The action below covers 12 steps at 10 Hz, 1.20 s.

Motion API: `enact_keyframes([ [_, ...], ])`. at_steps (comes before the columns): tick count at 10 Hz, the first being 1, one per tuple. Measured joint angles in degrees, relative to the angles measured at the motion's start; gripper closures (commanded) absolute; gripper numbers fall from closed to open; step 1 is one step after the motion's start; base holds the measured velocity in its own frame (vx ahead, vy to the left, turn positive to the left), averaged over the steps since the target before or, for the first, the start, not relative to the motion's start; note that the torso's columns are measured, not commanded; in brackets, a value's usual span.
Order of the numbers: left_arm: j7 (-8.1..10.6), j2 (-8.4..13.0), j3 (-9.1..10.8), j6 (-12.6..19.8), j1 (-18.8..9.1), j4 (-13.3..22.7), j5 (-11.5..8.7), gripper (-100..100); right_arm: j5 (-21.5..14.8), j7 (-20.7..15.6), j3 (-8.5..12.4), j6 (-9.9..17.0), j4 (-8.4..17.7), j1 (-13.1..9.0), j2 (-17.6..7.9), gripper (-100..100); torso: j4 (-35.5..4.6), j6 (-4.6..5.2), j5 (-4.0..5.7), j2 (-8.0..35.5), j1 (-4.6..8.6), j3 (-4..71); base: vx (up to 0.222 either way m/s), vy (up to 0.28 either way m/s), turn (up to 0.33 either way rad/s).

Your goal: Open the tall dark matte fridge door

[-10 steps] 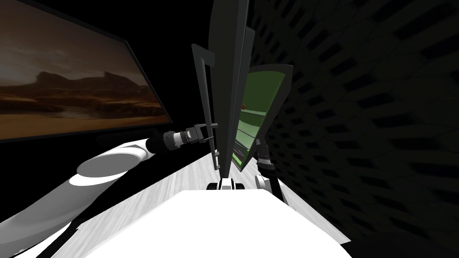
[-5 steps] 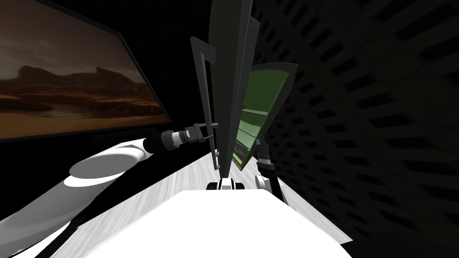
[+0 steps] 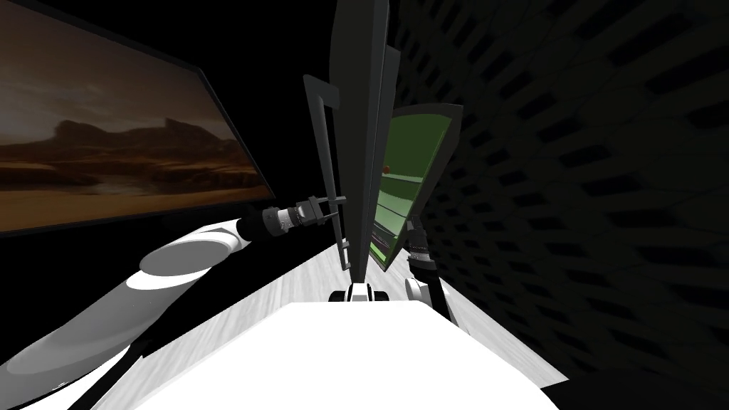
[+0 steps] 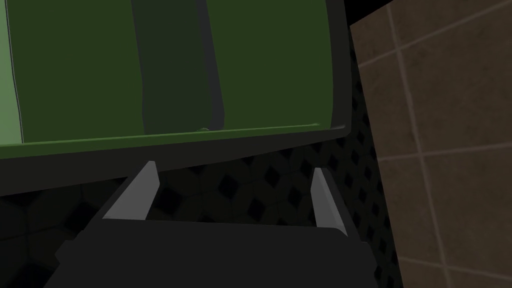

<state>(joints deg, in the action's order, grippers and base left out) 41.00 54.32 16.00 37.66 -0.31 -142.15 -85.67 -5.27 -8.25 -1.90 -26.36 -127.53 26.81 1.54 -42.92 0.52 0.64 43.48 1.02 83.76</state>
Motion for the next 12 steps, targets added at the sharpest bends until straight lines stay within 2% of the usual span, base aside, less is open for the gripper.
enact_keyframes([
  [1,0.43,-1.36,-1.98,0.31,-1.36,1.00,1.47,100,0.00,0.00,0.01,0.00,0.00,0.01,0.00,0,0.03,-0.30,-0.26,-0.24,-0.41,0.15,-0.019,0.142,0.010],
  [2,0.48,-1.65,-3.20,0.65,-3.01,1.81,1.67,100,0.00,0.00,0.00,0.00,0.00,0.02,0.01,0,-0.04,-0.44,-0.24,-0.28,-0.17,0.24,-0.029,0.236,-0.040],
  [4,1.03,-4.31,-6.09,1.48,-6.12,4.63,3.62,100,0.00,0.00,0.01,0.00,0.00,0.02,-0.01,0,0.11,-0.29,-0.25,-0.61,-0.30,0.47,-0.019,0.199,-0.017],
  [6,0.79,-5.31,-7.28,1.53,-7.53,4.40,4.32,100,0.00,0.00,-0.02,0.00,0.00,0.02,0.02,0,-0.04,-0.37,-0.11,-0.44,0.18,0.38,-0.003,0.114,-0.014],
  [7,0.44,-6.68,-8.72,1.85,-8.71,6.20,4.86,100,0.00,0.00,-0.01,0.00,0.00,0.01,0.01,0,0.12,-0.35,-0.32,-0.73,-0.66,0.61,-0.004,0.264,-0.071],
  [8,1.03,-8.08,-10.76,2.10,-10.35,7.29,6.53,100,0.00,0.00,0.00,0.00,0.00,0.02,0.00,0,0.21,-0.44,-0.53,-0.94,-1.09,0.76,-0.007,0.131,-0.015],
  [11,1.05,-8.75,-11.97,2.35,-13.22,7.73,6.87,100,0.00,0.00,-0.02,0.00,0.00,0.02,0.03,0,0.12,-0.49,-0.37,-0.87,-0.49,0.74,0.000,0.045,-0.004],
  [12,1.68,-10.34,-13.67,2.55,-14.54,8.92,8.83,100,0.00,0.00,-0.01,0.00,0.00,0.01,0.01,0,0.30,-0.34,-0.48,-1.12,-1.06,0.88,-0.002,0.265,-0.059],
])
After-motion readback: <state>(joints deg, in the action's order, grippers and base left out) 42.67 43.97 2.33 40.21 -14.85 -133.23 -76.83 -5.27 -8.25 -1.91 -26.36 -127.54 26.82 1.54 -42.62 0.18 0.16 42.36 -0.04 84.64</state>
